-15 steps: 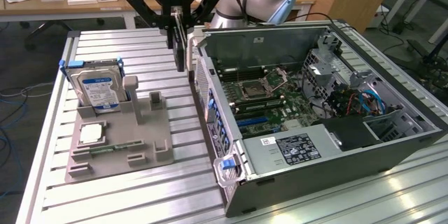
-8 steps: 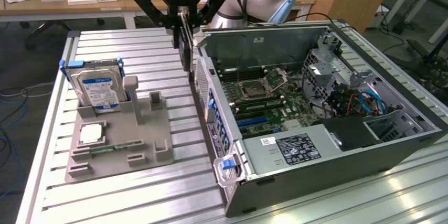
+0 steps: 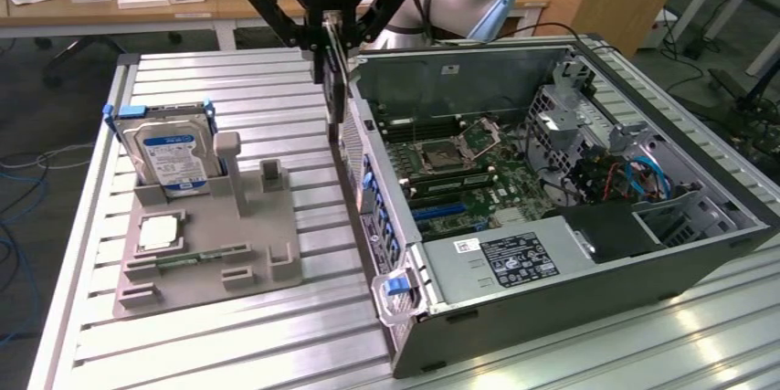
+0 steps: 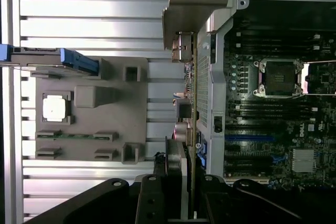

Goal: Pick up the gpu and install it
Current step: 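Pick up the gpu and move the gpu toward the slot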

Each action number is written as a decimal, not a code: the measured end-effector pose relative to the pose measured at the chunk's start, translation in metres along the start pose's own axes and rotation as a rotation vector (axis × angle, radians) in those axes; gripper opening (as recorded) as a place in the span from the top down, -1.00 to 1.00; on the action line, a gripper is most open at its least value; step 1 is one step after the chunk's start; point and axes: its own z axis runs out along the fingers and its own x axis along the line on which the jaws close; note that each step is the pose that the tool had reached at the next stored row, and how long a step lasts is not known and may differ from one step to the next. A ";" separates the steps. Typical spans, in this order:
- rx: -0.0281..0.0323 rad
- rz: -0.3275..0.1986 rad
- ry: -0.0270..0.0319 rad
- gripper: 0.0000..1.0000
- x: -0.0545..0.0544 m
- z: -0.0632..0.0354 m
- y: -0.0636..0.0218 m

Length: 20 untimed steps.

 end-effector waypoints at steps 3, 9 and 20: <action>-0.0012 0.000 0.0002 0.44 -0.004 0.0000 -0.0004; -0.0013 0.000 0.0003 0.44 -0.012 0.0000 -0.0006; -0.0013 0.000 0.0003 0.44 -0.036 0.0002 -0.0007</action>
